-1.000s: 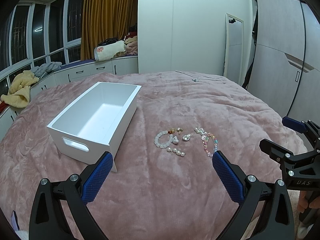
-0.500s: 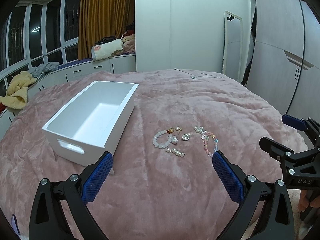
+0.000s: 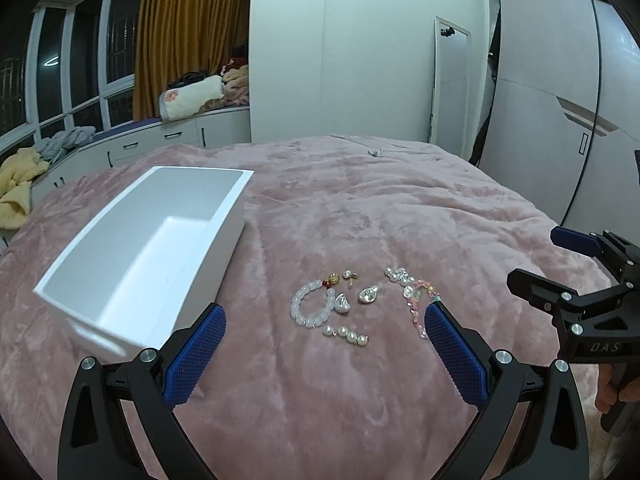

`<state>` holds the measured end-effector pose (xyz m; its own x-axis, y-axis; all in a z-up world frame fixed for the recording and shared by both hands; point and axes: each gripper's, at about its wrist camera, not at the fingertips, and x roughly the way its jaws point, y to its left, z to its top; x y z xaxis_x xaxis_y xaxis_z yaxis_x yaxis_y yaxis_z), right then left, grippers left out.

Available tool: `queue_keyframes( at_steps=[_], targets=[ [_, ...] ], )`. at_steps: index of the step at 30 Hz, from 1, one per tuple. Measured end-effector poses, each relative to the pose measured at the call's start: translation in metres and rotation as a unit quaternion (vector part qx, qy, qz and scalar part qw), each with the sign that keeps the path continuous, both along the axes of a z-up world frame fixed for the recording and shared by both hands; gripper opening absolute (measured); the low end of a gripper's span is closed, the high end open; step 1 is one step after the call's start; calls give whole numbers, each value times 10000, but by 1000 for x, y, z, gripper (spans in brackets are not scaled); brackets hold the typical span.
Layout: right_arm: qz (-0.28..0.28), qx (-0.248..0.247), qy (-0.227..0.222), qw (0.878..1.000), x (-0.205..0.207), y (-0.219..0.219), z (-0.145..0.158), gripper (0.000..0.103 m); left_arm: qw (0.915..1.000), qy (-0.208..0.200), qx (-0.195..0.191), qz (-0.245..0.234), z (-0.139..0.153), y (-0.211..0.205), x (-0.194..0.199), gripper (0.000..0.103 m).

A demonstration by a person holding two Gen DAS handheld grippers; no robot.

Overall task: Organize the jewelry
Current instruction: 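Close the left tool on the clear-bead bracelet while the right tool grasps the colourful bracelet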

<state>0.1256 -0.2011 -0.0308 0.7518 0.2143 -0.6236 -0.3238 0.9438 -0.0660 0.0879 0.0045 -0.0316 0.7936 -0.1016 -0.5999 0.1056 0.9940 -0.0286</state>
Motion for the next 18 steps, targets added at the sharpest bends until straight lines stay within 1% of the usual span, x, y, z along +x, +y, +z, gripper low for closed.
queue_keyframes(
  at_steps=[3, 6, 8, 10, 11, 14, 16, 18],
  targets=[
    [-59, -10, 137, 9999, 20, -1, -11, 97, 9999, 106, 54, -117, -12, -4, 22, 101],
    [-127, -73, 300, 9994, 40, -1, -26, 91, 9995, 248, 101, -180, -25, -8, 46, 101],
    [-156, -121, 418, 9989, 54, 0, -38, 88, 9993, 335, 19, -186, -34, -7, 60, 101],
    [-150, -185, 562, 9981, 66, 2, -53, 81, 9989, 405, -118, -193, -42, -4, 75, 101],
    [-164, -214, 625, 9977, 71, 2, -58, 79, 9988, 435, -142, -172, -46, -2, 81, 101],
    [-238, -240, 872, 9956, 85, 0, -80, 75, 9983, 567, -106, -101, -59, 1, 102, 100],
    [-301, -271, 1032, 9938, 93, -3, -93, 67, 9977, 665, -32, -107, -69, 2, 114, 100],
    [-387, -322, 1223, 9912, 101, -6, -106, 64, 9970, 764, 26, -69, -80, 3, 125, 100]
  ],
)
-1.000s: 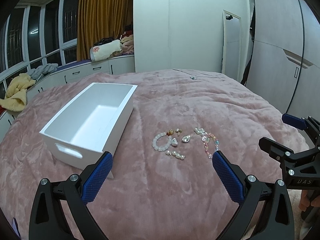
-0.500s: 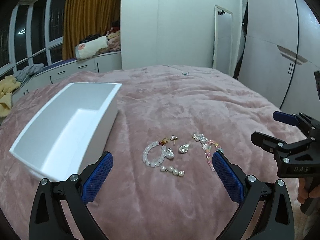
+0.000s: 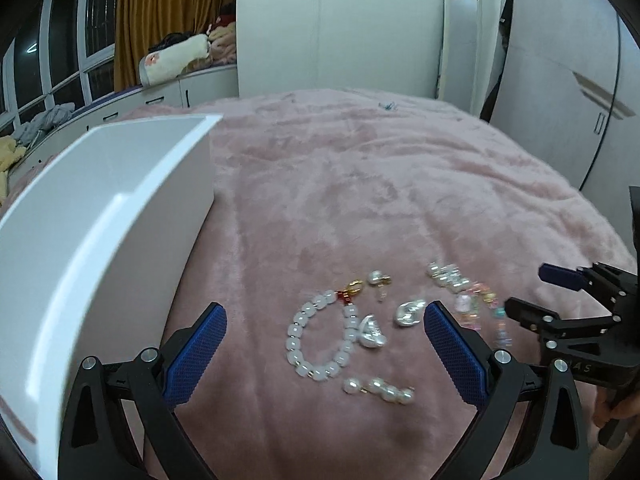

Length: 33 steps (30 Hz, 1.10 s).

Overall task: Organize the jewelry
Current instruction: 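Close the left tool on the clear-bead bracelet while the right tool grasps the colourful bracelet, then carry both bracelets into the white box and open both tools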

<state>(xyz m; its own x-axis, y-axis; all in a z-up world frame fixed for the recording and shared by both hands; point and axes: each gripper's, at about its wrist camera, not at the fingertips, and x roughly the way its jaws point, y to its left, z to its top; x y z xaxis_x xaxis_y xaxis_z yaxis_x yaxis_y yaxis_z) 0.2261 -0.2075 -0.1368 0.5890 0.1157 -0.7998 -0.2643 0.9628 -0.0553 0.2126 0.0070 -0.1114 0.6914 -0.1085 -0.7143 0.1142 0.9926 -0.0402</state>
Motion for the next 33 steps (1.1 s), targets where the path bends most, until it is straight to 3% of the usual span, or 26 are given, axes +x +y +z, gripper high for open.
queue_keyframes(
  at_steps=[2, 4, 6, 11, 15, 19, 23, 28, 33],
  targets=[
    [-87, -18, 177, 9998, 6, -4, -11, 58, 9999, 103, 9, 3, -11, 2, 8, 98],
    [-126, 43, 287, 9995, 10, -8, -17, 58, 9998, 205, 61, 2, -19, 1, 14, 92],
    [-100, 101, 314, 9994, 12, -9, -21, 59, 9992, 389, 61, 9, -31, 3, 22, 79],
    [27, 13, 386, 9992, 13, -5, -27, 53, 9981, 585, -39, 191, -48, 13, 32, 69],
    [83, 162, 482, 9987, 14, -6, -28, 38, 9978, 599, -7, 276, -51, 15, 33, 54],
    [181, 301, 519, 9980, 13, -4, -27, 14, 9977, 592, -69, 337, -49, 17, 28, 37],
    [254, 345, 512, 9978, 11, -1, -26, 13, 9973, 633, -212, 317, -46, 18, 25, 18],
    [206, 582, 470, 9970, 6, -6, -19, 12, 9965, 690, -466, 69, -40, 13, 18, 15],
    [183, 793, 218, 9964, -5, -11, 2, 12, 9964, 489, -682, -95, -15, 7, 5, 15]
  ],
)
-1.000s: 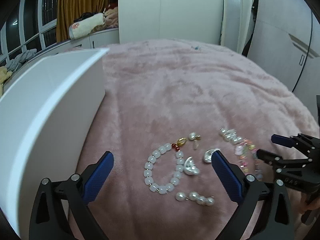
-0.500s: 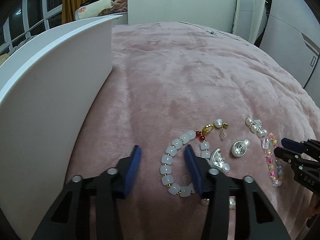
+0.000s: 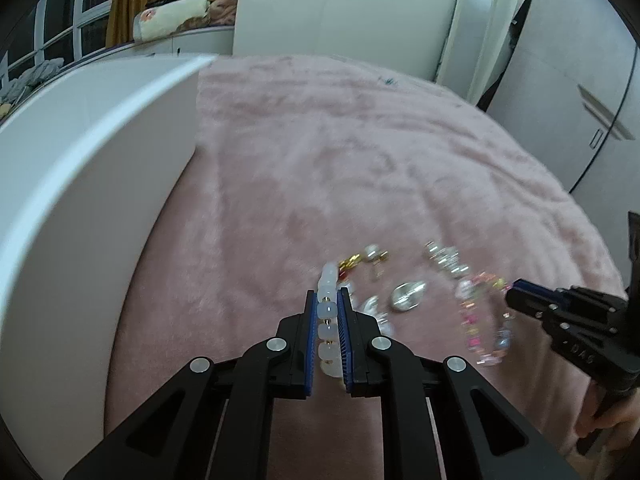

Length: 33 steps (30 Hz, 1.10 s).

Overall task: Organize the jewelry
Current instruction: 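Carry both bracelets into the white box and open both tools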

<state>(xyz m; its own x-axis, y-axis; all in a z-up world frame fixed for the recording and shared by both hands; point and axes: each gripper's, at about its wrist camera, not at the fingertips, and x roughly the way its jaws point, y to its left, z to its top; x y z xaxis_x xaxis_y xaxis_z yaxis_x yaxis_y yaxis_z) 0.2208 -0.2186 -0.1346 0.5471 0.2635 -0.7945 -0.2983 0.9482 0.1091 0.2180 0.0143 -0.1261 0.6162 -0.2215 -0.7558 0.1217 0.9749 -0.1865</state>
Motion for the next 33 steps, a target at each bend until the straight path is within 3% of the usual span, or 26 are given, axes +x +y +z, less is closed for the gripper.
queue_keyframes(
  at_steps=[10, 21, 26, 33],
  targets=[
    [134, 203, -527, 9983, -23, 11, 63, 12, 9984, -523, -134, -185, 72, 0, -24, 15],
    [804, 556, -1311, 9865, -21, 75, 159, 11, 9940, -1043, -113, 308, 149, 60, -57, 15],
    [1220, 664, -1500, 9789, -8, 129, 190, 11, 9923, -1045, -68, 664, 161, 106, -64, 15],
    [1679, 861, -1328, 9730, 17, 206, 206, 11, 9915, -682, -137, 1103, 139, 158, -54, 15]
  ],
)
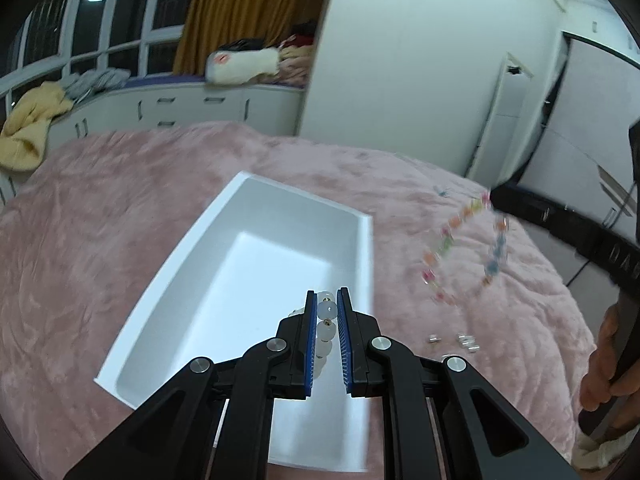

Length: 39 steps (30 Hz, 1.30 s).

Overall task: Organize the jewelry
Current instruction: 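Carry both bracelets into the white box and open both tools, then move both tools back over the remaining earrings on the bed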

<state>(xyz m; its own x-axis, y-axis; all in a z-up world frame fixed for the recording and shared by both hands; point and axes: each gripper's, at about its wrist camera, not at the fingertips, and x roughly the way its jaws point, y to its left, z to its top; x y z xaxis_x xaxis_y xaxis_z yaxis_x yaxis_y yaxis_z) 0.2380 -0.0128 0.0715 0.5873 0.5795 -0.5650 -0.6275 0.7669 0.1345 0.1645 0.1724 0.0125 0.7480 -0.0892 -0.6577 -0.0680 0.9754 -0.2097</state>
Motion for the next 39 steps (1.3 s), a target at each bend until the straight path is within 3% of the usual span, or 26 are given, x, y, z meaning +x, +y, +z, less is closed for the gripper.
queue_keyframes(
  at_steps=[4, 10, 16, 21, 23, 25, 26, 32, 36, 39],
  targets=[
    [202, -48, 215, 9996, 16, 36, -9, 11, 9995, 274, -103, 108, -21, 21, 10, 15],
    [360, -287, 712, 9964, 42, 84, -52, 11, 9981, 553, -140, 219, -52, 32, 17, 15],
    [419, -619, 1102, 9911, 57, 115, -101, 11, 9967, 774, -118, 206, -66, 31, 24, 15],
    [383, -650, 1331, 9882, 64, 123, -122, 14, 9962, 837, -121, 202, -69, 29, 25, 16],
    [350, -666, 1310, 9885, 63, 123, -122, 19, 9964, 812, -77, 250, -67, 29, 25, 24],
    [380, -618, 1279, 9891, 61, 122, -119, 39, 9965, 767, -37, 320, -64, 29, 24, 35],
    [384, -595, 1218, 9900, 59, 119, -115, 43, 9966, 751, -23, 343, -63, 30, 23, 42],
    [451, -246, 865, 9949, 48, 101, -76, 48, 9978, 553, 63, 367, -45, 25, 13, 55],
    [378, 86, 475, 9981, 37, 72, -35, 60, 9990, 251, 108, 341, -20, 18, 1, 59],
    [302, 239, 185, 9991, 28, 49, -8, 62, 9995, -7, 172, 279, 2, 9, -7, 63]
  ],
)
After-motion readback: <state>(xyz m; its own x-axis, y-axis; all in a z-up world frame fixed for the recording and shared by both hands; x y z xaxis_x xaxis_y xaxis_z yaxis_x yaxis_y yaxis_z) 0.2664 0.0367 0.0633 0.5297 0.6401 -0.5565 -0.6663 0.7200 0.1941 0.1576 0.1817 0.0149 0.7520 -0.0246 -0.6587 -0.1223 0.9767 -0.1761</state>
